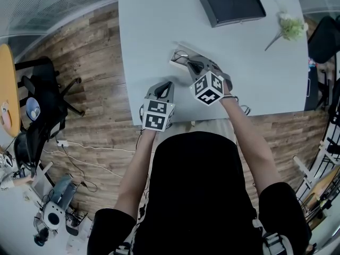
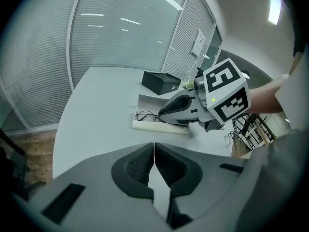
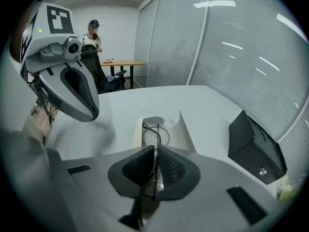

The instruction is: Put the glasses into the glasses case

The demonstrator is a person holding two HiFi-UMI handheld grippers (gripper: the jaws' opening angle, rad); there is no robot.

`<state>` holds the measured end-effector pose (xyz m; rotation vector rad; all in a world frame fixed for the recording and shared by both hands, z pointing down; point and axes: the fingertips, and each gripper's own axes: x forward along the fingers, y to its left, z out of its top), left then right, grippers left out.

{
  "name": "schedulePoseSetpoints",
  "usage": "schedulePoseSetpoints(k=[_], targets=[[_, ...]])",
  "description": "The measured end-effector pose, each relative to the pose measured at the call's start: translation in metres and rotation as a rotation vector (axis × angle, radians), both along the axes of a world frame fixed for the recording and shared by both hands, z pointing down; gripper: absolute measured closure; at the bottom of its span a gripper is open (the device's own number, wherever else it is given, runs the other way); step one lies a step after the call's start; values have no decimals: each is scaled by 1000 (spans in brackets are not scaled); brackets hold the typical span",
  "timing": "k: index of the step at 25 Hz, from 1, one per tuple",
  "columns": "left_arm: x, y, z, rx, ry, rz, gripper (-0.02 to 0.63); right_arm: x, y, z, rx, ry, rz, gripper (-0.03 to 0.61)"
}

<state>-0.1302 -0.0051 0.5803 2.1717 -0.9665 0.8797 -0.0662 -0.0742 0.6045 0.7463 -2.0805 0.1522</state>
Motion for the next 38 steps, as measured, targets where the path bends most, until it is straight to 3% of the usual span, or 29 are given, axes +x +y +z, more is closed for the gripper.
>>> schedulePoseSetpoints(k=[5,15,25,30,38], targets=[[4,0,-1,6,-5,10,589,1,0,-5,-36,-33,12,522],[16,-2,-7,20,4,32,589,12,7,-36,48,-63,45,500],[26,3,-12,28,1,50,589,69,-7,-59,110,-108,230,500],[28,5,-14,31,2,53,589,87,-11,-55,104,-106,265,500],[30,7,-14,31,-5,57,589,95,-11,-55,50,-223,356,505]])
